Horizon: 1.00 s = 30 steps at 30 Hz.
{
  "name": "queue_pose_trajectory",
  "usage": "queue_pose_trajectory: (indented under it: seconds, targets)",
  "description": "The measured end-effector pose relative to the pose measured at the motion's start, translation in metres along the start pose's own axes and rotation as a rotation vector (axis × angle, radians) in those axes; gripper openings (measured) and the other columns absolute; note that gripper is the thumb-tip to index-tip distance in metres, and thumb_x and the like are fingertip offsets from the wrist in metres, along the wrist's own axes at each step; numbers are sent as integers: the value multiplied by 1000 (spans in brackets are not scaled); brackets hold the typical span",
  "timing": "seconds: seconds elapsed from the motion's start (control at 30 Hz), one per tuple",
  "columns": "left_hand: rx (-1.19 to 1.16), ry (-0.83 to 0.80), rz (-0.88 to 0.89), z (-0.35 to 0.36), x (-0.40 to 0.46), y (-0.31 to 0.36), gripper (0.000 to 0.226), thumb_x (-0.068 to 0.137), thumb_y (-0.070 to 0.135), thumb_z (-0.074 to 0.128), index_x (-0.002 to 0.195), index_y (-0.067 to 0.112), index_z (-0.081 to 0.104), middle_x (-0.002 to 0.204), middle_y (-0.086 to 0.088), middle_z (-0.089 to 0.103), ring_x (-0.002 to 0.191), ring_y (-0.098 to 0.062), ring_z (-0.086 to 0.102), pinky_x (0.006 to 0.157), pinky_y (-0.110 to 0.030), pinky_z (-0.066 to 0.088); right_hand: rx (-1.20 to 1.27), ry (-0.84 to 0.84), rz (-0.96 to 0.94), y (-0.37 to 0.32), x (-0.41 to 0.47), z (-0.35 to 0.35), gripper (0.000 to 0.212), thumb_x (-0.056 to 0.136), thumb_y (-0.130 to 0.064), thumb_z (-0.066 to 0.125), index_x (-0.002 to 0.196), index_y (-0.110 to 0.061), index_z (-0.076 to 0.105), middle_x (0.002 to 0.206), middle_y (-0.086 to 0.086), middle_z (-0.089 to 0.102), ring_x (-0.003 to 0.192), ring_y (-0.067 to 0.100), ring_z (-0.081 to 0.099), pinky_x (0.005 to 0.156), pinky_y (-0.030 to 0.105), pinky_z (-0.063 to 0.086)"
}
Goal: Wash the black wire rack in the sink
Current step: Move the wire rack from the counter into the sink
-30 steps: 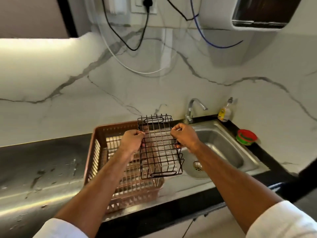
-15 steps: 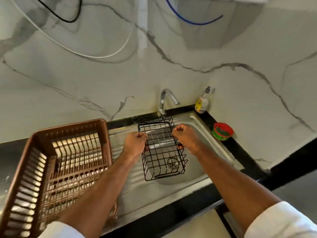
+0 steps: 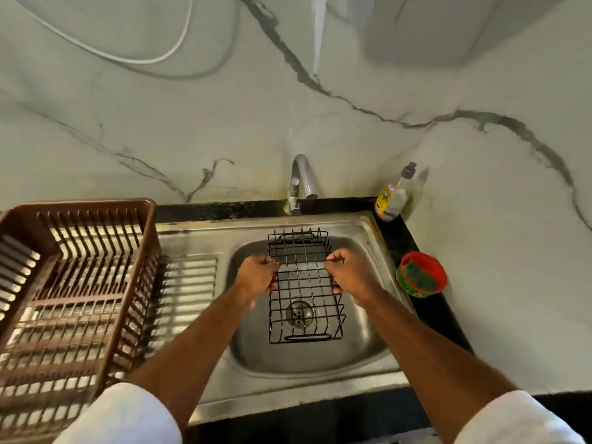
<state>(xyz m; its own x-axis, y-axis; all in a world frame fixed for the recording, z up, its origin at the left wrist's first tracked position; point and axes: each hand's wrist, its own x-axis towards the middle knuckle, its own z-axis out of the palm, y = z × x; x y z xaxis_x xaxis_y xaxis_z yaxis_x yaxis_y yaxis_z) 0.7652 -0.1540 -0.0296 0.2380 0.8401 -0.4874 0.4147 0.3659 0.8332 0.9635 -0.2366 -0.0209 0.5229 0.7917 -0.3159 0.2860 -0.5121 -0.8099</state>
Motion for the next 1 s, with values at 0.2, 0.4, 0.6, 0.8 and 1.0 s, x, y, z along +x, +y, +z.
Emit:
queue_pose_trajectory:
  seconds: [0.2,0.4,0.6,0.8,1.0]
  targets:
    - [3,33,-104,30,27,-24,17,101,22,61,103,7,68,87,-10,66,70,-17,62,65,-31,58,-4,-125,69,38,37,6,9,94,-16,68,101,-19,62,97,9,67,75,21,65,66,44,65]
    - [3,53,-234,47,55,-48,18,101,23,61,107,6,67,91,-10,65,82,-22,64,86,-43,62,-9,-205,146,70,62,27,16,94,-13,67,107,-18,60,93,2,63,79,20,65,68,45,65]
    - [25,40,-288,60,74,-69,14,100,24,62,104,11,65,96,-10,65,88,-24,65,90,-46,61,-27,-269,169,96,77,40,21,93,-15,68,110,-20,56,103,5,64,79,17,65,62,33,62]
    - [95,-13,-282,70,87,-81,11,103,22,57,96,16,63,97,-9,63,87,-21,62,92,-44,60,-39,-300,210,115,85,45,25,94,-16,67,116,-20,54,108,4,61,89,21,66,61,29,58]
    - [68,0,-306,73,94,-94,14,101,19,60,87,19,62,96,-11,64,92,-26,63,96,-52,58,-57,-311,223,126,88,51,26,96,-16,66,119,-19,54,104,2,60,88,20,64,66,31,61]
